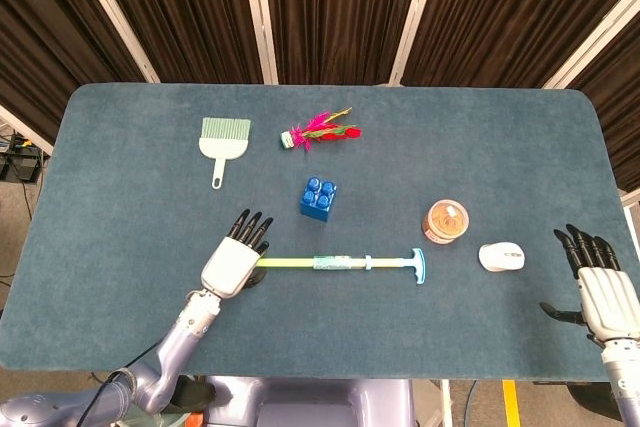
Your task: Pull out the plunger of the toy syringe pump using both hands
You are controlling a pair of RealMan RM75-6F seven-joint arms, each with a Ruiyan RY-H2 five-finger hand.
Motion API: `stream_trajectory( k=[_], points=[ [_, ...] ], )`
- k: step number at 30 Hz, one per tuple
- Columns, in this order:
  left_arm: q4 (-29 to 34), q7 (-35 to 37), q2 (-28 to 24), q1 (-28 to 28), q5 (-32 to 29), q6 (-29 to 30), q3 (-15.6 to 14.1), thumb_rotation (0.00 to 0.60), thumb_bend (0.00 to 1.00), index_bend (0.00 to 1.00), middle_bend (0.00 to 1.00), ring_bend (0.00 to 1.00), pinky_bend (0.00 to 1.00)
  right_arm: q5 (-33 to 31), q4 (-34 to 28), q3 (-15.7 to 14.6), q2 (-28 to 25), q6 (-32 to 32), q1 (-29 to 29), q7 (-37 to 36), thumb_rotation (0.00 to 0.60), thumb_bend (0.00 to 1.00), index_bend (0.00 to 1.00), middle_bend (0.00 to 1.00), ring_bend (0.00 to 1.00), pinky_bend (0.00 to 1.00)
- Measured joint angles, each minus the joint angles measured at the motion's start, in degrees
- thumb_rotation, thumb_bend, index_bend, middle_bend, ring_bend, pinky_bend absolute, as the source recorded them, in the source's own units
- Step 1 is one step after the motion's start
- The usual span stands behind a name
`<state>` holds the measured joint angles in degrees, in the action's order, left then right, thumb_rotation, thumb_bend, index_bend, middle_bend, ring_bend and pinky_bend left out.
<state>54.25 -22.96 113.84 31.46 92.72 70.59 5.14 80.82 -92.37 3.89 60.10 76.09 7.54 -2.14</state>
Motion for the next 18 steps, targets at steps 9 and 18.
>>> stream_trajectory(
  k=[9, 18],
  points=[
    [-0.62, 0.64, 1.53, 1.04, -1.09, -1.46, -0.7, 0.6, 0.29, 0.56, 0.14, 0.04, 0.06, -0.61, 0.3, 0.52, 0.01, 0.75, -0.22, -0.33, 0.6, 0.09, 0.06, 0.0, 0.0, 0.0],
    [1.74, 2.3, 0.59, 1.04, -0.01, 0.64, -1.78, 0.6, 0.44, 0.67, 0.19, 0.07, 0.06, -1.05, 1.7, 0.17, 2.65, -0.53, 0.46, 3.1, 0.6, 0.13, 0.18, 0.0, 0.0, 0.0]
  ],
)
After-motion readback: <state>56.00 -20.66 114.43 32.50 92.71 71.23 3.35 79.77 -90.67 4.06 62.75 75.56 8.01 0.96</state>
